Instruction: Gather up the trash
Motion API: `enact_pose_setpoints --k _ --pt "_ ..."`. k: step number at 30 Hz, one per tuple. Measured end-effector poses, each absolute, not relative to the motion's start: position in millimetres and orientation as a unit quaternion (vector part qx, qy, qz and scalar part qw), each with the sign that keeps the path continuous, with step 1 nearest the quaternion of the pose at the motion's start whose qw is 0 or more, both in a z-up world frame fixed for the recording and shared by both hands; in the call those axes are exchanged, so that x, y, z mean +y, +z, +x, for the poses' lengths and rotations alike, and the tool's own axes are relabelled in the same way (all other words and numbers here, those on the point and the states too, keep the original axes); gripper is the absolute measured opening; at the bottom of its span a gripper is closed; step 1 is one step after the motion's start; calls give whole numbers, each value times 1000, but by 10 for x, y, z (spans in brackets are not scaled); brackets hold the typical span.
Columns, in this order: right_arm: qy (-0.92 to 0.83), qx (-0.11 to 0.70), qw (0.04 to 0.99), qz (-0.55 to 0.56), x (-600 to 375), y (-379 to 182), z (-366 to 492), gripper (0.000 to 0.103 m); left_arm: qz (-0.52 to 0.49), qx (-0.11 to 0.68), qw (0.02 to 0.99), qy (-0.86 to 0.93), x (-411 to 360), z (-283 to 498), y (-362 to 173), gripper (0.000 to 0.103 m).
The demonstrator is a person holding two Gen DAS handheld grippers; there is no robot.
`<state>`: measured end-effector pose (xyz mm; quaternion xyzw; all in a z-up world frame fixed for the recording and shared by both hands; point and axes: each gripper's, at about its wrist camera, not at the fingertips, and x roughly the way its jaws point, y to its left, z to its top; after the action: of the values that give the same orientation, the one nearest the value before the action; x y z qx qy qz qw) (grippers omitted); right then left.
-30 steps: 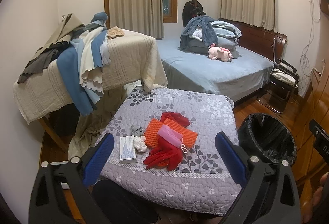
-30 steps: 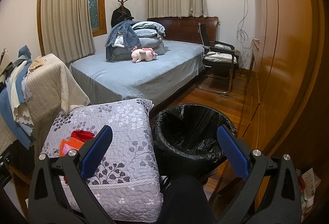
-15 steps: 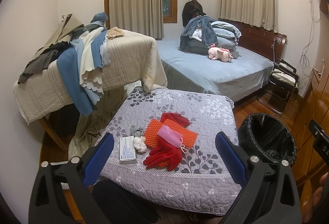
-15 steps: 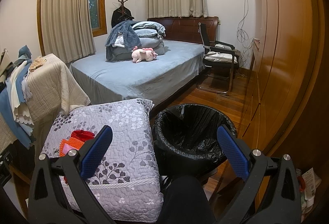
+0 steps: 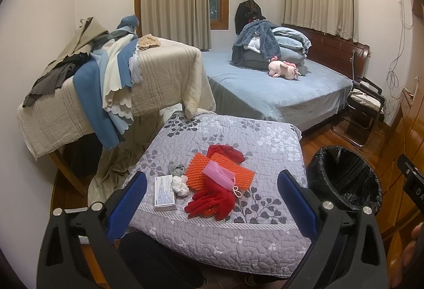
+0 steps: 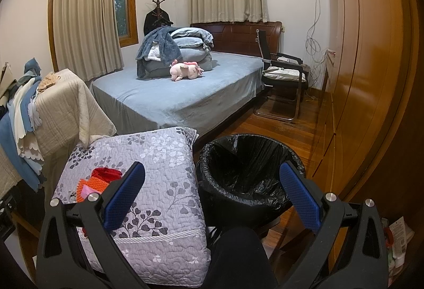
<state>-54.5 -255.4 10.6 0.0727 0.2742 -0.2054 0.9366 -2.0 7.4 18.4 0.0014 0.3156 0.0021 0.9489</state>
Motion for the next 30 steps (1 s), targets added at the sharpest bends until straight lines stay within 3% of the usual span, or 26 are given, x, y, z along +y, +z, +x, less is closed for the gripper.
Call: enact_pose_setpoints --k 30 --pt "-199 283 936 69 -2449 61 -465 98 0 318 948 7 112 -5 82 97"
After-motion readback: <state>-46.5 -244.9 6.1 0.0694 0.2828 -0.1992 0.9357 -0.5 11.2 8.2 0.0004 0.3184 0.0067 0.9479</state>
